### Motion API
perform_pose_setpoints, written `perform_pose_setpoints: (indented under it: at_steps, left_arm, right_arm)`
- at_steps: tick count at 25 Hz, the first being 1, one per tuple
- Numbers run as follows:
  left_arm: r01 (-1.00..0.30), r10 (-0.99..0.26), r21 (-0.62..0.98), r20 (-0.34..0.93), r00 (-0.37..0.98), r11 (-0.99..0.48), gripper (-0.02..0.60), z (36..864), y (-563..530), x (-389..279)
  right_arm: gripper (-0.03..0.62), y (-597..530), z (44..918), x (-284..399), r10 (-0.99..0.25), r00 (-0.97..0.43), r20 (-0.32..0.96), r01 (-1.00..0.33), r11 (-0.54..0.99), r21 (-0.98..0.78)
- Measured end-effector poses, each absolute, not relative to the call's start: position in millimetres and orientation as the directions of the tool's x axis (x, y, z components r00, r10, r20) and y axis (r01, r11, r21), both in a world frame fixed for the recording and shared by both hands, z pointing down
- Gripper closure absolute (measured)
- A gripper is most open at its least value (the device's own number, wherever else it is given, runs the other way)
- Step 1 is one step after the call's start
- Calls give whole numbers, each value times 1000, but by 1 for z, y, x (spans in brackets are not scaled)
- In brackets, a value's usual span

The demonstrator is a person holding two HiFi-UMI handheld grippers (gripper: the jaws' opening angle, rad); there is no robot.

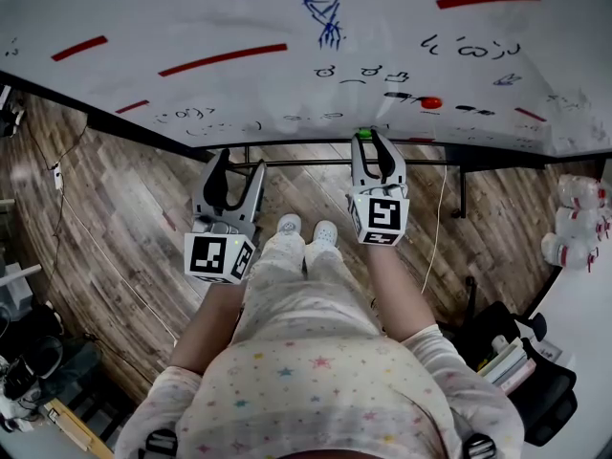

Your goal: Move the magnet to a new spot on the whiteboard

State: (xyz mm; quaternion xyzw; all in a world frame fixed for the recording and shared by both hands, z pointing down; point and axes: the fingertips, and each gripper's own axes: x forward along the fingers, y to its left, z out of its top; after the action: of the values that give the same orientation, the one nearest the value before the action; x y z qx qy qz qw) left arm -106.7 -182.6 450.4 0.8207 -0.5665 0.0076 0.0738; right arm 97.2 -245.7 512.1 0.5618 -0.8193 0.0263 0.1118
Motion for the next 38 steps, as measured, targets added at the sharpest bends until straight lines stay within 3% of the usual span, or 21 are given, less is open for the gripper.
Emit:
perform_pose_setpoints:
  at_steps: [38]
  left_arm:
    - [-947, -944, 97, 98, 315, -306, 351, 447, -185, -120]
  right_arm:
    - [476, -251, 515, 97, -934, -304, 189, -936, 329, 124]
